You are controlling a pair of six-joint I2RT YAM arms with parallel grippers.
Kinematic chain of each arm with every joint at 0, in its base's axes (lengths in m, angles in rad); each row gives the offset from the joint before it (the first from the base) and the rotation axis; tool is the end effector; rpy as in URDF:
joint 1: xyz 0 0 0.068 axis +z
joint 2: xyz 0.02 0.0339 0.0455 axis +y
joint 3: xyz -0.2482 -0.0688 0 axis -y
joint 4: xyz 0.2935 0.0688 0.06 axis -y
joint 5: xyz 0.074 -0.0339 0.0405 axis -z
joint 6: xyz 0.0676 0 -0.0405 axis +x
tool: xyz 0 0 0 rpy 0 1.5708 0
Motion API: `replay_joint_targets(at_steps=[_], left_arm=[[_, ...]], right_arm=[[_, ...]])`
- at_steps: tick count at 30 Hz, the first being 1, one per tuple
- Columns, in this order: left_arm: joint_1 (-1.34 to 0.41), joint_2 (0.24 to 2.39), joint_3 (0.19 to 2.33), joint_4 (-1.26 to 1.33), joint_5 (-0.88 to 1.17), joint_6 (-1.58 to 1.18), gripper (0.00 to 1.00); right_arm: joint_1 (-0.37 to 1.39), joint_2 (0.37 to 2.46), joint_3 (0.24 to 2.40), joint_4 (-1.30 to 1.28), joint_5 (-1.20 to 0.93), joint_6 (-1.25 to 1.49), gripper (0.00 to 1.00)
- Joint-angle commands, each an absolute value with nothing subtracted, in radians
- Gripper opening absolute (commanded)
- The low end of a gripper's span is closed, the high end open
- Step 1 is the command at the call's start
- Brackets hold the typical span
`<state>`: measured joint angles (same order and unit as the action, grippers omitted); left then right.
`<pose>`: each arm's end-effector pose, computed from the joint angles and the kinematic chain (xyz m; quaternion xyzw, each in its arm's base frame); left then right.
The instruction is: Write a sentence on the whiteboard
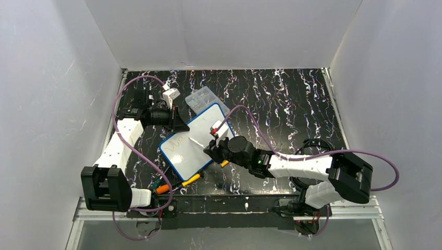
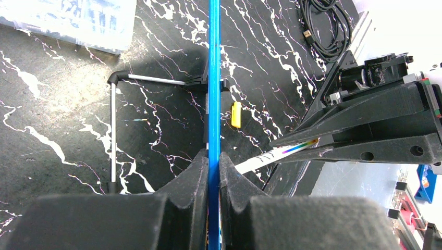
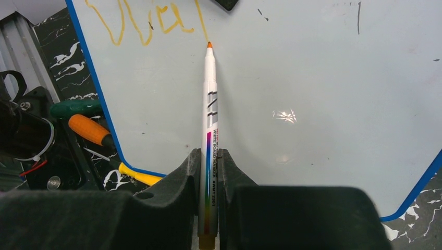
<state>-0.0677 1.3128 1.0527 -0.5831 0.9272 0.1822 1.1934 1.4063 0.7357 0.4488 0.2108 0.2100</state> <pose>0.3275 -0.0764 0.2504 0.2621 0.8096 -0.3990 0.3417 0.1544 0.3511 0.1921 -0.3088 0.7157 0.3381 0.5274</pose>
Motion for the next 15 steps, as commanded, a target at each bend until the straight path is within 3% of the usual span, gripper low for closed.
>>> replay_joint_targets(at_steps=[1, 15], left_arm=[[-0.074, 1.304, 1.047, -0.641, 0.956, 0.187, 0.0], [-0.074, 1.304, 1.049, -0.641, 0.957, 0.187, 0.0]], right_arm=[[1.198, 1.411, 0.785, 0.489, 0.244, 0.208, 0.01], [1.198, 1.444, 0.834, 0.473, 0.274, 0.211, 0.01]])
